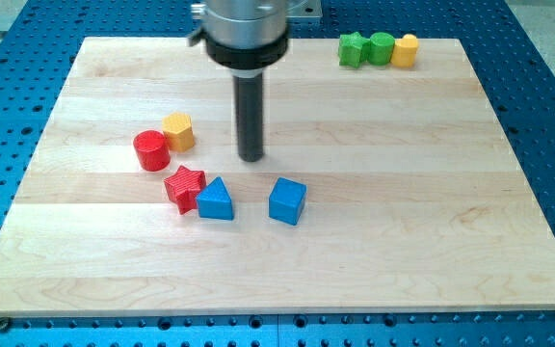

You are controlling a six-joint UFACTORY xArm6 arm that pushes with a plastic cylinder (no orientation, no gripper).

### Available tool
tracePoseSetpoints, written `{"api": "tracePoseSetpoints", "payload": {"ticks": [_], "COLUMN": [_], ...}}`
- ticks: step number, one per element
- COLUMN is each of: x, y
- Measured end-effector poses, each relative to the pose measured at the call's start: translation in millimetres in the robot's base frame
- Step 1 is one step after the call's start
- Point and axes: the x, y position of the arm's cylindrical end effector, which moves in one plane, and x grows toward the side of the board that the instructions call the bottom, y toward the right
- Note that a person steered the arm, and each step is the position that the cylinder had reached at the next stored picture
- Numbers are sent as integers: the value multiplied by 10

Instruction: Push the red circle towards the center left side of the board

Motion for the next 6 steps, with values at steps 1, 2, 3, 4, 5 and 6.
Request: {"api": "tracePoseSetpoints", "payload": {"ticks": [1, 2, 3, 4, 5, 6], "x": [0, 0, -130, -430, -226, 241], "y": [-3, -88, -306, -399, -449, -483]}}
